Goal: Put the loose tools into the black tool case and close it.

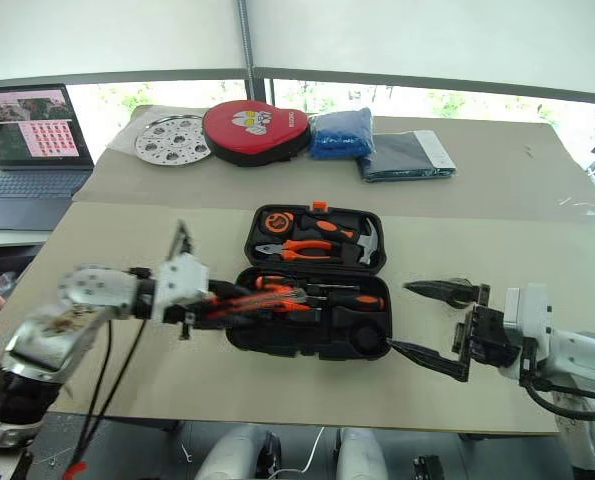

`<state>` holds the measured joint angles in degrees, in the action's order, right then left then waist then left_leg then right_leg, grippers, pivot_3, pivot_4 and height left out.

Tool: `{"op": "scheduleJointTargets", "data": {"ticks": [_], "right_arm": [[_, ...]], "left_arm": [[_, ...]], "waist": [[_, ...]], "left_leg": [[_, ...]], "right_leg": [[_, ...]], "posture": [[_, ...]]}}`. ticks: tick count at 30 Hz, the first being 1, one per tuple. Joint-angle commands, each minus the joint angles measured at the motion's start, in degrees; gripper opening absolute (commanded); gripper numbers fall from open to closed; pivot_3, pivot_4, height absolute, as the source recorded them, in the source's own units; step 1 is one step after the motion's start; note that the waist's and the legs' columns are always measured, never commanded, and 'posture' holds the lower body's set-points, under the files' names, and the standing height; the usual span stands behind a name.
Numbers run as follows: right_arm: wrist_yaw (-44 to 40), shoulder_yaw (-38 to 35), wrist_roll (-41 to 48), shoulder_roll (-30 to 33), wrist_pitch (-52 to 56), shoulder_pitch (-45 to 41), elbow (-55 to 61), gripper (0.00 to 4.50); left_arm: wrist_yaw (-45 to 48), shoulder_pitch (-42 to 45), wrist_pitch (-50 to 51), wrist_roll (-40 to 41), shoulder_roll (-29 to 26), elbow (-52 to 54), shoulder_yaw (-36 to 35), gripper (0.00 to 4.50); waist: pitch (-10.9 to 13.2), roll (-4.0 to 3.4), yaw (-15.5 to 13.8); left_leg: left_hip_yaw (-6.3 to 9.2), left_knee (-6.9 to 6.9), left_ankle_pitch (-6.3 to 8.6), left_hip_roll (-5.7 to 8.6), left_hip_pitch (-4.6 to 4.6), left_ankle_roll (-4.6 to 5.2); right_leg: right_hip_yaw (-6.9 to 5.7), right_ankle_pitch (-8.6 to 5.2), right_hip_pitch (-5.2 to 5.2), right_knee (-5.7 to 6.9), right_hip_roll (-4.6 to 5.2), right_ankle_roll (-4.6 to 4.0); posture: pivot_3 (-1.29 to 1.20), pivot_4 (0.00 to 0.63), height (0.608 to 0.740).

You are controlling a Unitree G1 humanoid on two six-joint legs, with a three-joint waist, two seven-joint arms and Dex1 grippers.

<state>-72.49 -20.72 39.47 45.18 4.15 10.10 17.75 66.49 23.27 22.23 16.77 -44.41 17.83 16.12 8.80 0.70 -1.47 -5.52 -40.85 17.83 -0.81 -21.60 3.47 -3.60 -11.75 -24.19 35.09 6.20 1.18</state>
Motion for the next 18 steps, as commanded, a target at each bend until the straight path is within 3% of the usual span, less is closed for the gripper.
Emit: {"op": "scheduleJointTargets", "data": {"ticks": [1, 7, 13, 18], "right_arm": [[-0.9, -2.5, -0.7, 0.5, -1.1, 1.4, -0.5, 4.50], [-0.6, -2.4, -1.1, -0.9, -1.8, 2.8, 0.1, 4.50], [-1.0, -1.9, -1.6, -1.8, -2.4, 3.3, 0.1, 4.50], [-1.4, -2.0, -1.5, -2.0, -2.7, 3.4, 0.2, 4.50]], "left_arm": [[-0.3, 4.4, 5.1, -4.1, 1.9, 2.8, 6.6, 1.70], [-0.3, 8.3, 6.9, -9.6, 3.9, 0.1, 12.7, 1.70], [-0.1, 11.5, 8.5, -12.2, 6.0, -2.2, 15.2, 1.70], [1.3, 11.0, 9.3, -12.4, 4.6, -1.1, 15.2, 1.70]], "waist": [[0.0, 0.01, 0.3], [0.0, 0.04, 0.4], [0.0, 0.04, 0.2], [0.0, 0.04, 0.0]], "left_leg": [[0.01, 0.00, 0.00, -0.01, 0.01, 0.00], [0.05, -0.03, 0.09, 0.00, 0.05, 0.20], [0.06, -0.13, 0.09, 0.01, 0.02, 0.20], [0.06, -0.18, 0.10, 0.02, 0.03, 0.21]], "right_leg": [[0.03, 0.00, 0.02, 0.02, -0.03, 0.00], [0.12, -0.02, 0.05, 0.05, -0.04, 0.06], [0.12, -0.02, 0.07, 0.03, -0.03, 0.08], [0.14, -0.02, 0.10, 0.04, -0.02, 0.11]], "posture": [[0.00, 0.150, 0.740], [0.00, 0.150, 0.740], [0.00, 0.150, 0.740], [0.00, 0.150, 0.740]]}}
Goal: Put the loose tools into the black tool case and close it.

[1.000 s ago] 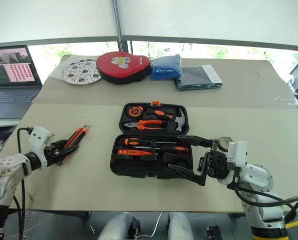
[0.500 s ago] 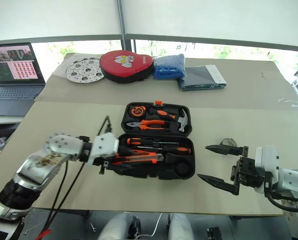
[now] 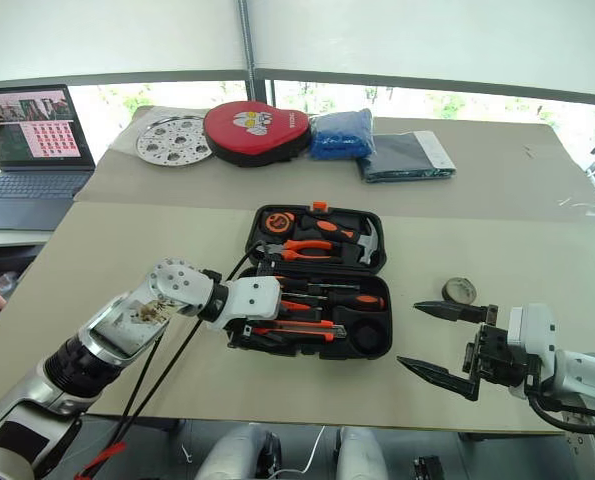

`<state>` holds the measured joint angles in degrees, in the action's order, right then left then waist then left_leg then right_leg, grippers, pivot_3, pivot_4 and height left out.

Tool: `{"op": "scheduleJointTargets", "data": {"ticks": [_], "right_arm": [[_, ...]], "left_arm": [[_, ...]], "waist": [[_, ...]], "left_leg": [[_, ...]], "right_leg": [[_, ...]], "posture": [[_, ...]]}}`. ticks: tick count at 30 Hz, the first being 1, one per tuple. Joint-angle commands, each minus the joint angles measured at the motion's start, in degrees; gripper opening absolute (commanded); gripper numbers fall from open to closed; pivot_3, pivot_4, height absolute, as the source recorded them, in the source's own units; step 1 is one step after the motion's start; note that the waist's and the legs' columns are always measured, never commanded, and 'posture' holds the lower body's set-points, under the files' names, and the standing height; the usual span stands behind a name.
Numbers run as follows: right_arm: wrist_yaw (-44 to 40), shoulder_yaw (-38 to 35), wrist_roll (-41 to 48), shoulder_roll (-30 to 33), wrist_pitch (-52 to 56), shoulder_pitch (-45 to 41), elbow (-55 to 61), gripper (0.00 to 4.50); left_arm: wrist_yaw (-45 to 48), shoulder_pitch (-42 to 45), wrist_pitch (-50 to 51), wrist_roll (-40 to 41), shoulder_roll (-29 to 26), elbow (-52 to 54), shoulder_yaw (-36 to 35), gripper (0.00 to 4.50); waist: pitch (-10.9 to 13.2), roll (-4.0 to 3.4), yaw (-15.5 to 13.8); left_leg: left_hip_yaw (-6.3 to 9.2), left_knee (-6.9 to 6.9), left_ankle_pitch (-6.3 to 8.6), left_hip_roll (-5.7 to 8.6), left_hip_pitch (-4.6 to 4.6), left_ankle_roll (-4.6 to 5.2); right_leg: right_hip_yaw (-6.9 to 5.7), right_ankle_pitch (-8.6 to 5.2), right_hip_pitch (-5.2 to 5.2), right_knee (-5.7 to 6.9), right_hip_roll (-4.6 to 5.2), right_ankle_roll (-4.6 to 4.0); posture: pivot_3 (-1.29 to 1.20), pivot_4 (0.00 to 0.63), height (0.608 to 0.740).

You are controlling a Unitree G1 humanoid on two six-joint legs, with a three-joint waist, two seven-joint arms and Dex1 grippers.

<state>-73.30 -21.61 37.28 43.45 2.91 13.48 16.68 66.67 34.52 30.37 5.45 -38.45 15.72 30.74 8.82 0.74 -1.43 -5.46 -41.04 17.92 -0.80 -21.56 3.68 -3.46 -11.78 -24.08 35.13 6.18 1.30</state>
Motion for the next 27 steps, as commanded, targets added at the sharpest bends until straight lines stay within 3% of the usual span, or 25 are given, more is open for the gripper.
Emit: {"op": "scheduleJointTargets", "data": {"ticks": [1, 5, 7, 12, 18, 21, 22, 27], "right_arm": [[-0.7, -1.1, 0.6, -0.2, -1.5, -0.1, 1.0, 4.50], [-0.9, -0.7, 0.2, -0.2, -1.7, -0.9, 0.2, 4.50], [-0.8, -0.4, 0.1, -0.2, -1.7, -1.4, -0.1, 4.50], [-0.8, 0.4, -0.4, -0.4, -1.9, -2.2, -0.9, 4.50], [-0.4, 0.5, -0.3, -0.8, -1.4, -2.8, -2.0, 4.50], [-0.2, 0.2, -0.5, -1.1, -1.4, -2.3, -2.5, 4.50], [-0.1, 0.2, -0.6, -1.3, -1.5, -2.1, -2.5, 4.50], [0.5, 0.0, -1.3, -2.9, -2.4, -0.1, -2.9, 4.50]], "left_arm": [[1.4, -0.3, 2.0, -1.0, -1.7, 1.5, 0.6, 1.70], [2.1, -0.7, 5.0, -0.2, -2.4, 2.7, 0.7, 1.70], [3.0, -1.1, 5.8, 1.2, -2.3, 3.2, 0.5, 2.70], [2.3, -2.4, 2.9, 3.3, 0.3, 2.4, -2.3, 4.28], [3.3, -4.6, -5.4, 12.4, 4.3, -0.5, -13.9, 4.41], [5.0, -7.1, -11.1, 14.1, 3.8, -3.6, -17.5, 3.72], [6.1, -7.9, -13.8, 14.2, 3.7, -4.5, -18.0, 3.17], [6.7, -12.0, -21.7, 12.1, 4.1, -9.5, -18.0, 1.49]], "waist": [[0.0, 0.00, 0.0], [0.0, -0.01, 0.2], [0.0, -0.01, 0.3], [0.0, -0.01, 0.4], [0.0, -0.01, 0.2], [0.0, -0.02, 0.2], [0.0, -0.02, 0.3], [0.0, -0.03, 0.3]], "left_leg": [[0.00, 0.00, 0.00, 0.00, 0.00, 0.00], [0.00, 0.02, 0.00, -0.02, 0.03, 0.00], [0.00, 0.03, -0.01, -0.02, 0.05, -0.01], [0.00, 0.03, -0.01, -0.01, 0.04, -0.01], [-0.01, -0.08, 0.00, 0.00, -0.12, -0.01], [0.03, -0.18, -0.01, -0.03, -0.11, -0.01], [0.03, -0.18, -0.01, -0.03, -0.07, -0.01], [0.01, -0.18, 0.00, -0.01, -0.04, -0.01]], "right_leg": [[0.00, 0.00, 0.00, 0.01, 0.00, 0.00], [0.01, 0.00, -0.01, 0.02, 0.00, 0.00], [0.01, 0.00, 0.00, 0.03, -0.01, 0.00], [0.02, -0.03, 0.00, 0.02, -0.01, 0.04], [0.01, -0.05, -0.08, -0.02, 0.02, 0.08], [-0.03, -0.05, -0.06, 0.05, 0.03, 0.07], [-0.01, -0.05, -0.04, 0.08, 0.03, 0.07], [-0.01, -0.04, 0.00, 0.08, 0.04, 0.06]], "posture": [[0.00, 0.150, 0.740], [0.00, 0.150, 0.740], [0.00, 0.150, 0.740], [0.00, 0.150, 0.740], [0.00, 0.150, 0.740], [0.00, 0.150, 0.740], [0.00, 0.150, 0.740], [0.00, 0.150, 0.740]]}}
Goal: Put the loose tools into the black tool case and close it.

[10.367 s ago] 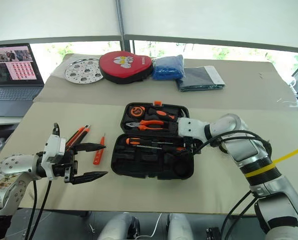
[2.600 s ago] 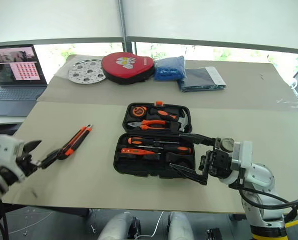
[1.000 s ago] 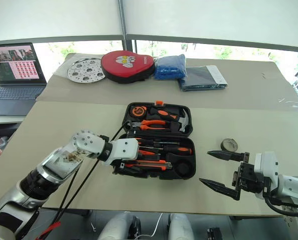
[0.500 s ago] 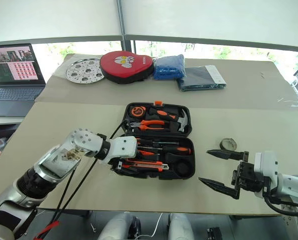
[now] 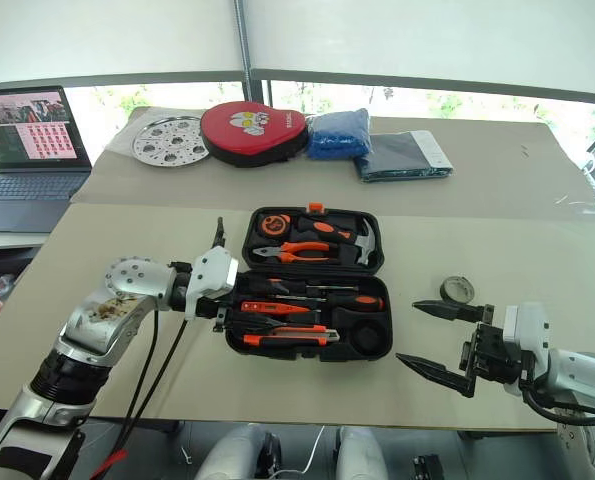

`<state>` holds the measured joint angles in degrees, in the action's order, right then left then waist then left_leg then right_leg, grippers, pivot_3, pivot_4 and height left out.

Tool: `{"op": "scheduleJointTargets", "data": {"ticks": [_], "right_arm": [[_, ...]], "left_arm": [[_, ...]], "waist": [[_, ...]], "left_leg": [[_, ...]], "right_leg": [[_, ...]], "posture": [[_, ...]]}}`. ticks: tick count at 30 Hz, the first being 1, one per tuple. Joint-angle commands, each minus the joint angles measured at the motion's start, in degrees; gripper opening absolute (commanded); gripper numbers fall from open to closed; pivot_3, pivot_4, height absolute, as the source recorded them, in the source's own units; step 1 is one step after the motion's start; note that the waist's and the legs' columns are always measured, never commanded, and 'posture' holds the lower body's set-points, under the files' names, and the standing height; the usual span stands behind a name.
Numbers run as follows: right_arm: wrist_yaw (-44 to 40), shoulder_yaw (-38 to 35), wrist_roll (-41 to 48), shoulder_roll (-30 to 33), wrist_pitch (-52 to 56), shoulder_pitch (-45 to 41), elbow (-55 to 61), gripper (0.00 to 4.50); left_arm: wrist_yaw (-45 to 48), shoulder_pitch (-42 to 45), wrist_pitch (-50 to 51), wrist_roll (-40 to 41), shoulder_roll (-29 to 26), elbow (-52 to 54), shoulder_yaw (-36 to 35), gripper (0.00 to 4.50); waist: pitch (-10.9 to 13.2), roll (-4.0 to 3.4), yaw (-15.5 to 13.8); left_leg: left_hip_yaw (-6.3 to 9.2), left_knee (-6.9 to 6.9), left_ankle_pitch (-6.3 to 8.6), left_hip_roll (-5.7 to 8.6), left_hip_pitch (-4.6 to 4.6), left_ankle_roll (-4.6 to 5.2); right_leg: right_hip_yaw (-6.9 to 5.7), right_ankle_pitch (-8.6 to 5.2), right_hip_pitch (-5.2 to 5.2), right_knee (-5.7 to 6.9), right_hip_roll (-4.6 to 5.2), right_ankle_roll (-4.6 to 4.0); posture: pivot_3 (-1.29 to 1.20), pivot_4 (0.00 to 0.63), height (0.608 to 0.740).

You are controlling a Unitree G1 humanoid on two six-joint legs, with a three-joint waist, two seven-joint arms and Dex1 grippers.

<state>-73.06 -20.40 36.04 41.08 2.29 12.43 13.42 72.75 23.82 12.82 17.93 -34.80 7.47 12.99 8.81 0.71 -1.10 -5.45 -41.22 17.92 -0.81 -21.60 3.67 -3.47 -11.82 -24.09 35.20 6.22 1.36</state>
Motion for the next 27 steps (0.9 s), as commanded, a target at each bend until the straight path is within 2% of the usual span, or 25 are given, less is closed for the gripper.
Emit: {"op": "scheduleJointTargets", "data": {"ticks": [1, 4, 11, 15, 18, 24, 27], "right_arm": [[0.3, -1.3, -0.2, -0.7, -2.0, 1.3, 0.2, 4.50], [0.4, -1.4, -0.4, -1.1, -2.2, 2.0, 0.1, 4.50], [0.9, -1.2, -0.4, -1.4, -2.2, 2.2, 0.3, 4.50], [1.3, -0.4, -0.5, -1.7, -2.0, 1.6, 0.5, 4.50], [1.8, 0.1, -0.5, -1.9, -1.9, 0.7, 0.7, 4.50], [2.3, 0.3, -0.6, -2.0, -1.9, 0.2, 0.8, 4.50], [2.9, -0.3, -0.3, -2.1, -2.0, 0.3, 0.9, 4.50]], "left_arm": [[0.7, -1.9, -4.1, -0.1, 0.7, -1.2, 0.1, 1.15], [0.2, -3.0, -5.8, -2.0, 1.1, -1.9, 1.8, 0.06], [-0.7, -3.3, -3.0, -6.5, 0.4, -3.5, 6.1, 0.06], [-3.8, -1.2, 4.2, -10.7, 1.2, -6.8, 9.8, 0.06], [-3.9, -0.4, 8.8, -11.0, 1.6, -7.8, 11.6, 0.06], [-4.4, -1.8, 7.6, -11.1, 1.8, -8.8, 12.1, 0.06], [-5.6, -2.6, 1.8, -8.6, 3.8, -8.5, 8.5, 0.06]], "waist": [[0.0, 0.00, -0.1], [0.0, 0.00, -0.3], [-0.1, -0.12, -0.3], [-0.1, -0.21, -0.4], [-0.2, -0.39, -0.3], [-0.4, -0.54, -0.1], [-0.5, -0.63, -0.2]], "left_leg": [[0.00, 0.00, 0.00, 0.00, -0.03, 0.00], [0.01, -0.07, 0.03, 0.00, -0.10, 0.05], [0.00, -0.08, 0.06, 0.00, 0.03, 0.10], [0.00, -0.08, 0.25, 0.01, 0.20, 0.42], [0.02, -0.05, 0.39, -0.01, 0.63, 0.64], [0.02, 0.02, 0.42, 0.00, 0.88, 0.67], [0.03, 0.05, 0.41, 0.00, 0.91, 0.66]], "right_leg": [[0.00, 0.00, -0.02, 0.00, 0.00, 0.00], [-0.04, 0.00, -0.02, 0.00, 0.03, 0.01], [-0.02, 0.03, 0.08, 0.00, 0.04, 0.03], [-0.02, 0.02, 0.26, 0.00, 0.06, 0.03], [-0.07, 0.01, 0.81, -0.12, 0.06, 0.05], [-0.03, 0.01, 0.98, -0.10, 0.15, 0.04], [-0.02, 0.01, 0.99, -0.10, 0.20, 0.04]], "posture": [[0.00, 0.150, 0.740], [0.00, 0.150, 0.740], [0.00, 0.150, 0.740], [0.00, 0.150, 0.740], [0.00, 0.150, 0.740], [0.00, 0.150, 0.740], [0.00, 0.150, 0.740]]}}
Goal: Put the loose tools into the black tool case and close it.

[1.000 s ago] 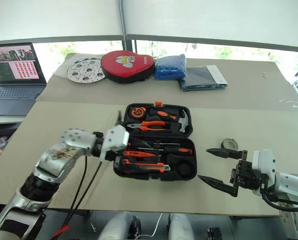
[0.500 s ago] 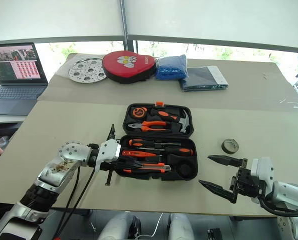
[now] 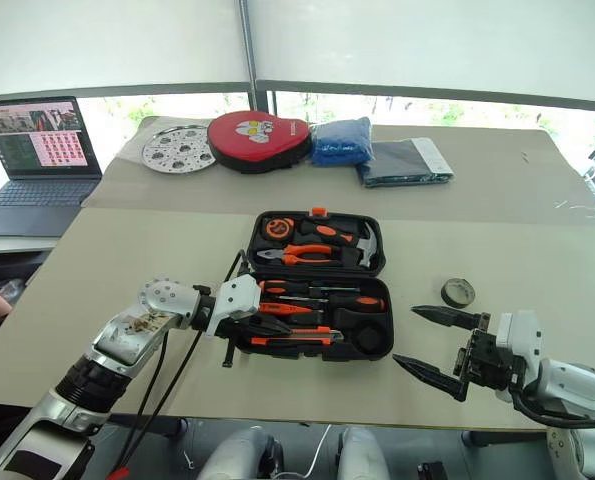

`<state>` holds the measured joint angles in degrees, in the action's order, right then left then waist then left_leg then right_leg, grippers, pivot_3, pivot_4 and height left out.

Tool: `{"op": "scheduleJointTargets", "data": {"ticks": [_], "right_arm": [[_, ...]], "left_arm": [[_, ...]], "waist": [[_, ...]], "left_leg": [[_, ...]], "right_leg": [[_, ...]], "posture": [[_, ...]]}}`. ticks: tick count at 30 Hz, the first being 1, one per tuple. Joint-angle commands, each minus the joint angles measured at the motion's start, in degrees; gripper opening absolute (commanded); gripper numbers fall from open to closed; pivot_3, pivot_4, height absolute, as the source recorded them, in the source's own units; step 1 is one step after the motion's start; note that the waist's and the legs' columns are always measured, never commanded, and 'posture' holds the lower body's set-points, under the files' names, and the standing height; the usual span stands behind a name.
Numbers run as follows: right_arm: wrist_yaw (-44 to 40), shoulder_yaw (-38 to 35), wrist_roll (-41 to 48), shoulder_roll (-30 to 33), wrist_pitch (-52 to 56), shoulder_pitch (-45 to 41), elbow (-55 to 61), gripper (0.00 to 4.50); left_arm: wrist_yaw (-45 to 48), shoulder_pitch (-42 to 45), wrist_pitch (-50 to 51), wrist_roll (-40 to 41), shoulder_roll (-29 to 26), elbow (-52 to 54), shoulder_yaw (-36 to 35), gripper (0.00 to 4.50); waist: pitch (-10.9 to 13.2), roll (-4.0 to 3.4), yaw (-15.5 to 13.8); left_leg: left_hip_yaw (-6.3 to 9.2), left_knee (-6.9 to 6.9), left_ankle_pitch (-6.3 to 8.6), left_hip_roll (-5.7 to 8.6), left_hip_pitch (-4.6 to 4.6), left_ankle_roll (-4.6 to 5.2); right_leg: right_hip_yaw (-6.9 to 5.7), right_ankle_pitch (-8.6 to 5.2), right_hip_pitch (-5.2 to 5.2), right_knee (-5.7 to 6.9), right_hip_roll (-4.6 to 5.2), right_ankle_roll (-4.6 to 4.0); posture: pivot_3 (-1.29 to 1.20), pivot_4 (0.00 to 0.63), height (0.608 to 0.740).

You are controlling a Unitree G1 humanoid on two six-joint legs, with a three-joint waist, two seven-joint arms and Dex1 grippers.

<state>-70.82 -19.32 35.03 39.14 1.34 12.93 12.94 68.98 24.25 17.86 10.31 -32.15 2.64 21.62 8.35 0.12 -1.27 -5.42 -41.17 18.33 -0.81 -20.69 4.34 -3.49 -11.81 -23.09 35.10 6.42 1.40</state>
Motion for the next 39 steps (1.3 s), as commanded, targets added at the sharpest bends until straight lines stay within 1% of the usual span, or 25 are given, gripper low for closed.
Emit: {"op": "scheduleJointTargets", "data": {"ticks": [1, 4, 6, 7, 9, 10, 11, 13, 17, 18, 19, 20, 21, 24, 27, 29, 32, 34, 37, 38, 39], "right_arm": [[1.0, -1.9, 1.0, -0.2, -0.9, 0.0, 1.5, 4.50], [2.4, -5.3, 2.3, 0.7, 0.5, 1.4, 1.5, 4.50], [2.6, -8.3, 2.1, 1.1, -0.1, 3.3, 1.1, 4.50], [2.6, -10.1, 2.0, 1.1, -0.5, 4.8, 0.6, 4.50], [2.7, -13.5, 1.3, 0.8, -1.7, 7.8, -0.9, 4.50], [3.0, -14.6, 1.1, 0.6, -2.0, 8.7, -1.4, 4.50], [3.5, -15.9, 0.7, 0.1, -2.5, 9.7, -2.2, 4.50], [4.6, -17.9, -0.7, -0.9, -3.9, 11.8, -4.2, 4.50], [7.7, -18.9, -4.3, -2.3, -5.9, 14.7, -6.6, 4.50], [11.7, -18.0, -8.1, -1.3, -3.1, 15.3, -6.3, 4.50], [14.8, -17.1, -10.6, -0.1, -0.5, 14.9, -5.5, 4.50], [16.0, -16.4, -11.3, 1.2, 1.1, 13.8, -4.6, 4.50], [16.4, -16.0, -11.4, 2.0, 2.0, 12.9, -3.9, 4.50], [15.5, -13.2, -10.8, 7.9, 7.0, 7.4, -2.1, 4.50], [14.7, -5.4, -11.8, 17.5, 17.9, -3.9, -2.3, 4.50], [13.8, -0.3, -13.2, 20.9, 21.2, -9.5, -3.6, 4.50], [12.7, 7.9, -16.6, 23.3, 24.1, -17.7, -7.0, 4.50], [12.5, 10.7, -18.0, 23.5, 25.0, -20.8, -8.9, 4.50], [11.7, 15.7, -21.1, 23.8, 26.2, -24.5, -13.8, 4.50], [11.8, 17.0, -22.5, 23.7, 25.7, -25.8, -15.4, 3.98], [11.7, 18.1, -23.4, 23.4, 25.6, -27.0, -16.7, 3.76]], "left_arm": [[-2.4, -3.3, -5.9, 0.4, 2.1, -3.5, -2.2, 0.06], [-2.0, -4.4, -8.5, 8.7, 4.1, -0.4, -10.7, 0.06], [-1.6, -5.3, -7.1, 13.5, 3.1, 3.3, -15.3, 0.57], [-1.6, -5.9, -6.7, 15.3, 2.2, 5.1, -17.5, 0.76], [-0.7, -7.6, -5.8, 19.4, 0.3, 8.0, -21.8, 1.53], [-0.2, -8.5, -6.1, 20.5, -0.4, 8.7, -23.1, 1.83], [0.5, -9.8, -5.8, 22.5, -1.2, 9.4, -25.0, 2.23], [2.5, -12.9, -6.2, 27.2, -1.9, 10.1, -30.0, 2.92], [4.3, -17.2, -6.8, 28.5, -4.6, 9.7, -34.2, 4.34], [7.3, -18.0, -7.4, 29.7, -5.6, 8.7, -35.4, 4.48], [8.9, -18.5, -7.5, 30.3, -6.4, 7.9, -36.3, 4.48], [10.3, -18.6, -7.1, 30.9, -7.2, 7.4, -36.4, 4.48], [11.0, -18.6, -6.8, 31.2, -7.6, 7.1, -36.4, 4.48], [12.4, -18.6, -6.9, 30.4, -8.5, 5.8, -35.6, 4.48], [14.0, -19.3, -9.5, 28.2, -8.4, 4.6, -34.3, 4.48], [14.0, -19.3, -10.3, 27.6, -8.0, 4.5, -33.7, 4.48], [13.3, -19.3, -10.6, 27.3, -7.3, 5.2, -32.6, 4.48], [12.9, -19.2, -10.6, 27.3, -7.1, 5.7, -32.1, 4.48], [12.4, -18.8, -11.0, 27.2, -6.5, 6.2, -31.7, 4.48], [12.3, -18.7, -11.1, 27.2, -6.4, 6.3, -31.6, 4.50], [12.2, -18.5, -11.1, 27.1, -6.3, 6.5, -31.6, 4.50]], "waist": [[0.0, -0.05, 0.0], [0.0, -0.02, 0.1], [0.0, 0.03, 0.2], [0.0, 0.04, 0.2], [0.0, 0.04, 0.2], [0.0, 0.04, 0.2], [0.0, 0.03, 0.2], [0.0, 0.03, 0.3], [0.1, 0.09, 0.5], [0.1, 0.09, 0.5], [0.1, 0.08, 0.6], [0.1, 0.08, 0.6], [0.1, 0.08, 0.7], [0.1, 0.07, 1.0], [0.1, 0.08, 1.5], [0.1, 0.12, 1.6], [0.2, 0.26, 1.0], [0.2, 0.26, 0.4], [0.2, 0.26, 0.3], [0.2, 0.26, 0.3], [0.2, 0.26, 0.4]], "left_leg": [[0.00, 0.01, 0.00, 0.00, 0.00, 0.01], [0.00, 0.03, 0.00, 0.00, -0.08, 0.00], [0.05, 0.03, -0.04, -0.02, -0.35, -0.07], [0.06, 0.03, -0.19, -0.02, -0.52, -0.33], [0.05, 0.05, -0.33, -0.02, -0.70, -0.57], [0.04, 0.10, -0.35, -0.02, -0.72, -0.59], [0.04, 0.12, -0.35, -0.02, -0.71, -0.59], [0.00, 0.15, -0.33, -0.01, -0.70, -0.56], [-0.02, 0.20, -0.17, -0.01, -0.68, -0.29], [-0.03, 0.20, -0.17, -0.01, -0.69, -0.29], [-0.04, 0.19, -0.16, 0.00, -0.68, -0.28], [-0.10, 0.19, -0.16, -0.01, -0.67, -0.28], [-0.17, 0.19, -0.17, -0.01, -0.67, -0.28], [-0.36, 0.19, -0.17, -0.02, -0.57, -0.29], [-0.56, 0.22, -0.17, -0.05, -0.48, -0.28], [-0.63, 0.25, -0.17, -0.06, -0.47, -0.27], [-0.56, 0.34, -0.20, -0.12, -0.51, -0.33], [-0.57, 0.33, -0.35, -0.11, -0.61, -0.59], [-0.62, 0.26, -0.31, -0.02, -0.79, -0.51], [-0.68, 0.24, -0.26, -0.01, -0.85, -0.42], [-0.71, 0.23, -0.23, 0.01, -0.88, -0.38]], "right_leg": [[0.02, 0.00, -0.01, -0.01, 0.03, 0.00], [0.04, 0.01, -0.12, 0.01, 0.07, -0.01], [0.01, 0.01, -0.40, 0.05, 0.08, -0.02], [0.00, 0.02, -0.62, 0.11, 0.10, -0.04], [0.01, 0.04, -0.85, 0.17, 0.10, -0.07], [0.01, 0.04, -0.89, 0.15, 0.09, -0.07], [0.00, 0.04, -0.87, 0.12, 0.08, -0.07], [0.03, 0.04, -0.86, 0.06, 0.08, -0.07], [0.03, 0.02, -0.88, 0.04, 0.05, -0.08], [0.04, 0.01, -0.89, 0.03, 0.04, -0.08], [0.06, 0.01, -0.88, 0.03, 0.03, -0.08], [0.09, -0.01, -0.92, 0.05, 0.04, -0.11], [0.16, -0.01, -0.97, 0.06, 0.03, -0.11], [0.43, 0.00, -1.01, 0.11, -0.06, -0.13], [0.64, 0.02, -1.06, 0.17, -0.17, -0.15], [0.68, 0.02, -1.10, 0.18, -0.18, -0.16], [0.53, 0.01, -1.11, 0.10, -0.25, -0.18], [0.49, 0.01, -1.14, 0.01, -0.23, -0.17], [0.46, 0.00, -1.19, -0.08, -0.11, -0.08], [0.46, 0.02, -1.21, -0.15, -0.08, -0.04], [0.47, 0.02, -1.21, -0.17, -0.05, -0.01]], "posture": [[0.00, 0.150, 0.740], [0.00, 0.150, 0.740], [0.00, 0.150, 0.740], [0.00, 0.150, 0.740], [0.00, 0.150, 0.740], [0.00, 0.150, 0.740], [0.00, 0.150, 0.740], [0.00, 0.150, 0.740], [0.00, 0.150, 0.740], [0.00, 0.150, 0.740], [0.00, 0.150, 0.740], [0.00, 0.150, 0.740], [0.00, 0.150, 0.740], [0.00, 0.150, 0.740], [0.00, 0.150, 0.740], [0.00, 0.150, 0.740], [0.00, 0.150, 0.740], [0.00, 0.150, 0.740], [0.00, 0.150, 0.740], [0.00, 0.150, 0.740], [0.00, 0.150, 0.740]]}}
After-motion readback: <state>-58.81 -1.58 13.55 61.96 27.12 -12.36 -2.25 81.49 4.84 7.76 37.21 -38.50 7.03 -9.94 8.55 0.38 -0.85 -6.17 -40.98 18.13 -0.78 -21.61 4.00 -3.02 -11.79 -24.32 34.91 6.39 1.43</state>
